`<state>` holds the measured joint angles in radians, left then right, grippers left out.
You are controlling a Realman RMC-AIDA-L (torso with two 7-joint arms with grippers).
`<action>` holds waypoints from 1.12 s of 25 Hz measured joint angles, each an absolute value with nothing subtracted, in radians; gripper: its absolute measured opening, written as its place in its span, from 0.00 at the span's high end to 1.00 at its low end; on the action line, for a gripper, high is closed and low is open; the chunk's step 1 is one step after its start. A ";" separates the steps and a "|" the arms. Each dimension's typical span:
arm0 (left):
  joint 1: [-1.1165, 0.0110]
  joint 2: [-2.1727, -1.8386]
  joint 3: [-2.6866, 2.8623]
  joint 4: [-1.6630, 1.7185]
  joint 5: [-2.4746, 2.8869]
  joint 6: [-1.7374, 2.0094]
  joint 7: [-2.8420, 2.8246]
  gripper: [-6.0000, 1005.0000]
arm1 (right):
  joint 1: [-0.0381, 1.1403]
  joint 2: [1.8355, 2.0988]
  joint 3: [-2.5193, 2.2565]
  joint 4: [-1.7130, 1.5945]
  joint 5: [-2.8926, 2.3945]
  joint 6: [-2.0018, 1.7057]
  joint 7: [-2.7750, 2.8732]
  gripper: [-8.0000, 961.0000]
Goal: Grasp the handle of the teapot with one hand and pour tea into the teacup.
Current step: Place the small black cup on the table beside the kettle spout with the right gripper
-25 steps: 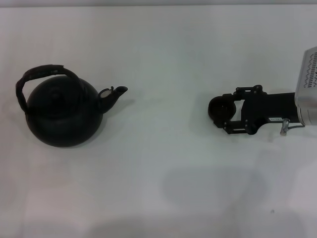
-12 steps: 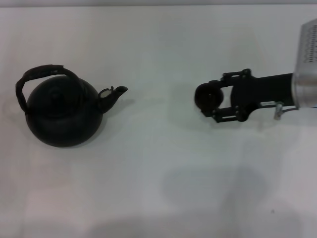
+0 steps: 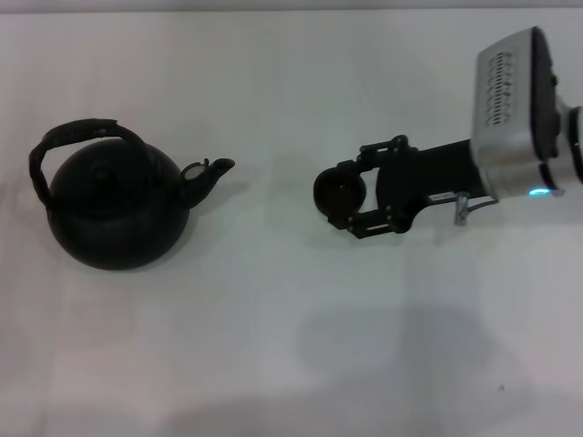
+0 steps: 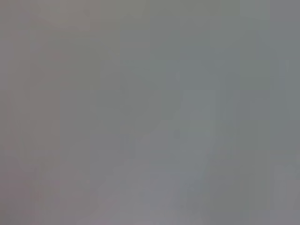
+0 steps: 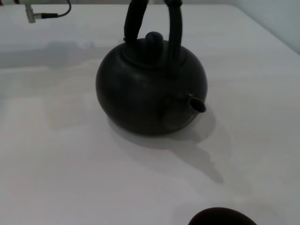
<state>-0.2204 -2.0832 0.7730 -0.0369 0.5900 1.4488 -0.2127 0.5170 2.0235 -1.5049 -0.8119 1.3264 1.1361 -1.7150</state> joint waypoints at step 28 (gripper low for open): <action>-0.225 -2.082 0.773 -0.037 0.594 1.451 -0.210 0.22 | 0.507 2.026 -1.730 -0.749 1.466 0.931 -1.726 0.17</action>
